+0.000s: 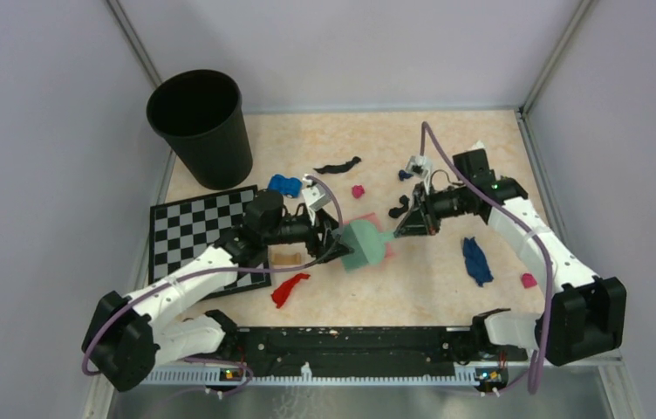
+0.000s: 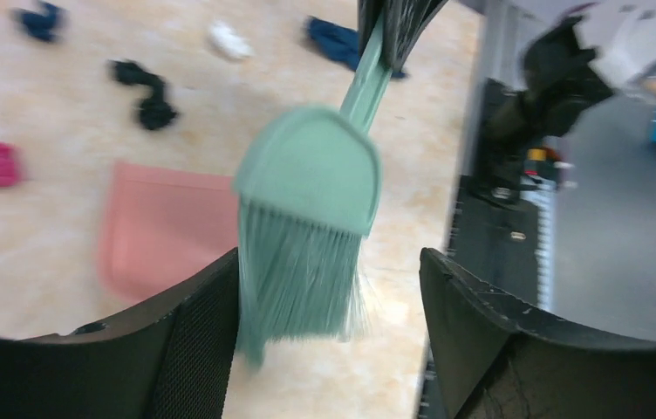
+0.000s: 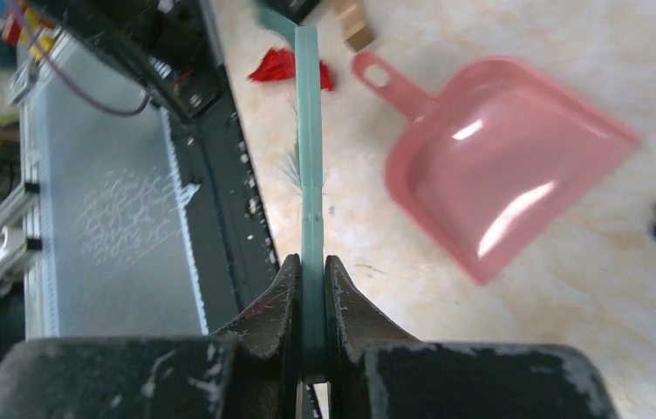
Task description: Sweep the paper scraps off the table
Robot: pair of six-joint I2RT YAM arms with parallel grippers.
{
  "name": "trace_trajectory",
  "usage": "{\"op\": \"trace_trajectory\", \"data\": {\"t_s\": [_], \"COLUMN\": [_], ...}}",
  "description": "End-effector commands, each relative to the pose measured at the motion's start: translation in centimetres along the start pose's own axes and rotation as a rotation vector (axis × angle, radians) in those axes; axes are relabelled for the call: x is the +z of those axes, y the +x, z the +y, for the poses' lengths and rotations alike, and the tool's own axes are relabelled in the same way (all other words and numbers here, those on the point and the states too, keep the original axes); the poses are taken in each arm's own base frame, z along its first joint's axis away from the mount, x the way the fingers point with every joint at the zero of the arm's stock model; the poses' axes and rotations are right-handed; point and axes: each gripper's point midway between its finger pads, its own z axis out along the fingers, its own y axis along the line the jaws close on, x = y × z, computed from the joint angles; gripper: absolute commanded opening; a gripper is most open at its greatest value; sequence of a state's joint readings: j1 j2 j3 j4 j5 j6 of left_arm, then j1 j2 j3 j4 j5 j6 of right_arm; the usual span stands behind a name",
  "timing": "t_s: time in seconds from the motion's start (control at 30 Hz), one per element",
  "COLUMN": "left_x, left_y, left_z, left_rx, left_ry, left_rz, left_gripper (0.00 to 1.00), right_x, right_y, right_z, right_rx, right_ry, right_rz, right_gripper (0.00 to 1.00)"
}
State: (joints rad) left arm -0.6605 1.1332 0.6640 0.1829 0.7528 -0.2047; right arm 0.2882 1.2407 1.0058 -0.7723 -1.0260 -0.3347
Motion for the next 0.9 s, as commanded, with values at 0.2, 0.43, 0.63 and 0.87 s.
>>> {"op": "trace_trajectory", "data": {"t_s": [0.2,0.43,0.63,0.87], "left_x": [-2.0,-0.1,0.6,0.9], "left_y": [1.2,6.0,8.2,11.2], "left_z": [5.2,9.2,11.5,13.1], "left_rx": [0.458,0.571,0.566,0.521], "left_ry": [-0.404,-0.486,-0.553,-0.564], "left_rz": [0.159,0.506,0.603,0.712], "left_gripper": [0.78,0.78,0.80,0.76], "right_x": [-7.7,-10.6,-10.5,-10.2], "right_y": [-6.0,-5.7,-4.9,-5.3], "right_z": [-8.3,-11.5,-11.3,-10.5], "right_rx": [0.043,0.074,0.056,0.031], "right_ry": [0.436,0.645,0.645,0.613], "right_rz": [-0.155,-0.185,-0.198,-0.233], "right_gripper": [0.00,0.00,0.00,0.00]}}
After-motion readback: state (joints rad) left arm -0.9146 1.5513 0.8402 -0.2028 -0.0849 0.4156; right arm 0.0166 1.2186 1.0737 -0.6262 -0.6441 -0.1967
